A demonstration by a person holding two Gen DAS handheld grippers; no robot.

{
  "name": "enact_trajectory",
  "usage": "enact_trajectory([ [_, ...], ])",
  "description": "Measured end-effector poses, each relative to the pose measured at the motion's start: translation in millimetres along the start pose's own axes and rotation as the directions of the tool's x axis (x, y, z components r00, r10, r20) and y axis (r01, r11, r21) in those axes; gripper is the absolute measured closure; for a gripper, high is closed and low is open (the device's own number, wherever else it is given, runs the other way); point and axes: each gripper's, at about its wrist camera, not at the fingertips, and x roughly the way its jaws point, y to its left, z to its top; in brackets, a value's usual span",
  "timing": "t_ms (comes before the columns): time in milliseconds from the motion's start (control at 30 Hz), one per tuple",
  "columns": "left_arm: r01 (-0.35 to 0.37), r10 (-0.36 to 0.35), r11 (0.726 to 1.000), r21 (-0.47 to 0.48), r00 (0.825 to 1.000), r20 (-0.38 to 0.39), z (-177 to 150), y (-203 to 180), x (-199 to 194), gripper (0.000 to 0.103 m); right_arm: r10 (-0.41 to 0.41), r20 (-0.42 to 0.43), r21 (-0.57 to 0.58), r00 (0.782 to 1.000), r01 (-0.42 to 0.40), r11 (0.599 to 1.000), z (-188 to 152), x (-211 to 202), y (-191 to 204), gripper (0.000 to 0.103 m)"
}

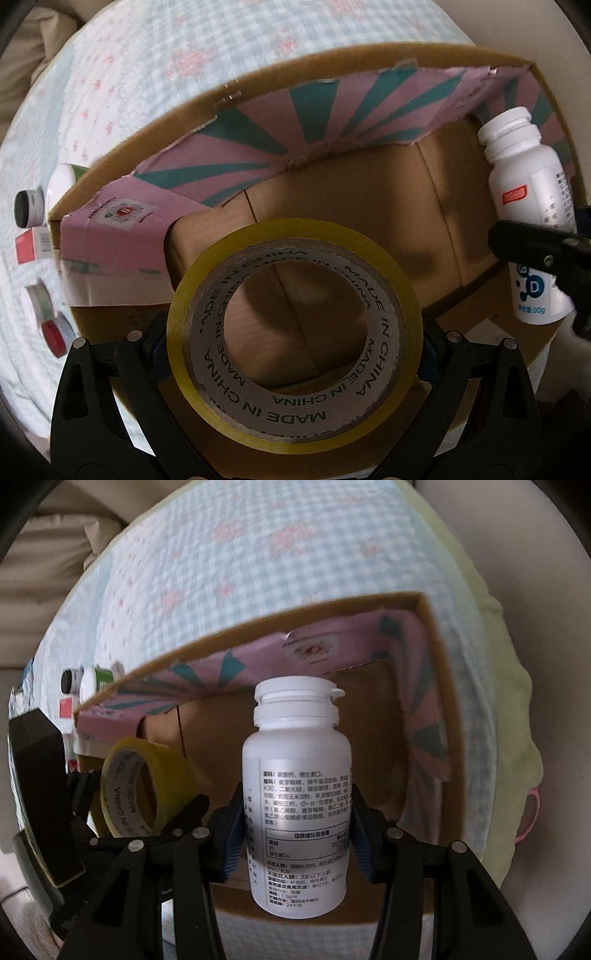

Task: Organize rigid objects
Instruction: 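Lower the tape roll and pill bottle into the box and open both grippers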

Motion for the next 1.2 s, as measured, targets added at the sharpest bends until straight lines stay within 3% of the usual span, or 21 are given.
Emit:
enact_trajectory([
  [167, -0.021, 0.023, 0.999, 0.034, 0.999, -0.037, 5, -3, 6, 0.006, -0.006, -0.027, -0.014, 1.0, 0.006, 1.0, -1, 10, -1, 0.057],
  [267, 0.063, -0.06, 0.998, 0.03, 0.996, -0.07, 7, 1, 2, 0.004, 0.0, -0.006, -0.023, 1.0, 0.0, 1.0, 0, 9, 1, 0.055],
  [367, 0.066, -0.064, 0.997, 0.029, 0.997, -0.05, 6, 6, -8, 0.0, 0.012, 0.04, -0.012, 0.999, -0.012, 1.0, -1, 0, 0, 0.0],
  [467, 0.054, -0.054, 0.998, 0.028, 0.999, -0.01, 4, 8, -21, 0.0, 0.018, 0.109, 0.012, 0.994, -0.019, 1.0, -3, -11, -5, 0.0],
  [633, 0.054, -0.055, 0.998, 0.013, 0.998, 0.019, 3, 16, -34, 0.0, 0.051, 0.112, 0.085, 0.992, -0.06, 0.995, -7, -17, -15, 0.0],
  [867, 0.036, -0.037, 0.999, 0.023, 0.998, 0.058, -8, 20, -57, 0.0, 0.038, 0.16, 0.071, 0.986, -0.05, 0.996, -17, -36, -5, 0.0],
  [1200, 0.016, -0.019, 1.0, 0.016, 0.979, 0.205, -39, 28, -123, 0.0, -0.003, 0.172, 0.068, 0.985, -0.008, 0.998, -42, -68, 19, 0.0],
])
